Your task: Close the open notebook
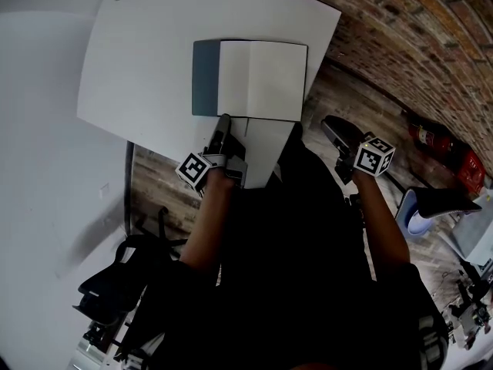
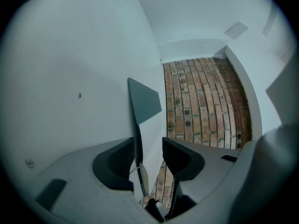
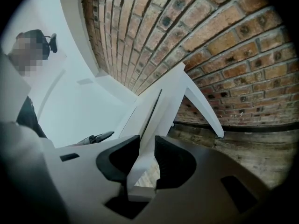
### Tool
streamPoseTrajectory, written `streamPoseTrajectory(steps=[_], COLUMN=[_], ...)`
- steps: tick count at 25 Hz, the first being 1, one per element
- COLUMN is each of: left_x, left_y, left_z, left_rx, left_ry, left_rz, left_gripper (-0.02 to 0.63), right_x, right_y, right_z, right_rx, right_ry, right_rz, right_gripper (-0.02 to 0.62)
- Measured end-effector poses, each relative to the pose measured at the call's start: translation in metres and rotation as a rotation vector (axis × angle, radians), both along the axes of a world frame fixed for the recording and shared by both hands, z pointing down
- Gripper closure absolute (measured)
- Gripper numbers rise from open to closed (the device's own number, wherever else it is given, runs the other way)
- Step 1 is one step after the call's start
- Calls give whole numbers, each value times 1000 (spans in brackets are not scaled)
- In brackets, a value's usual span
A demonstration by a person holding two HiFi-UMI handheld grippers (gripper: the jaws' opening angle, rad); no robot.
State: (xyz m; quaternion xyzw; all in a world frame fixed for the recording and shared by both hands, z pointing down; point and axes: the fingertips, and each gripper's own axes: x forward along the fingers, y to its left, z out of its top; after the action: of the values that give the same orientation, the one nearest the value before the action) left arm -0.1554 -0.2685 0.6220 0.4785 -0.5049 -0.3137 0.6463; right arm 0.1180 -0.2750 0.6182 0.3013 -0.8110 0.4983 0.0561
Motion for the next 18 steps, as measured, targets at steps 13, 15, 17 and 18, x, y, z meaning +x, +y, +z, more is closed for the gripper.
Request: streamPoseTrajectory(steps=[13, 15, 17, 18], left_x=[-3, -2, 0, 2], left_y=[-10, -9, -10, -11], left_z=[7, 4, -1, -5], left_rx=[-19, 14, 48, 65], left_ry=[-33, -63, -99, -121], left_rz=[-6, 13, 38, 54], left_gripper=[524, 566, 577, 577], right_x=[6, 5, 4, 3], right_y=[2, 2, 2, 2], right_z=[-1, -1, -1, -2], right_rx=[0, 1, 3, 5], right_ry=[-5, -10, -13, -15], right_rz=[13, 10, 7, 5], right_gripper=[497, 502, 504, 505])
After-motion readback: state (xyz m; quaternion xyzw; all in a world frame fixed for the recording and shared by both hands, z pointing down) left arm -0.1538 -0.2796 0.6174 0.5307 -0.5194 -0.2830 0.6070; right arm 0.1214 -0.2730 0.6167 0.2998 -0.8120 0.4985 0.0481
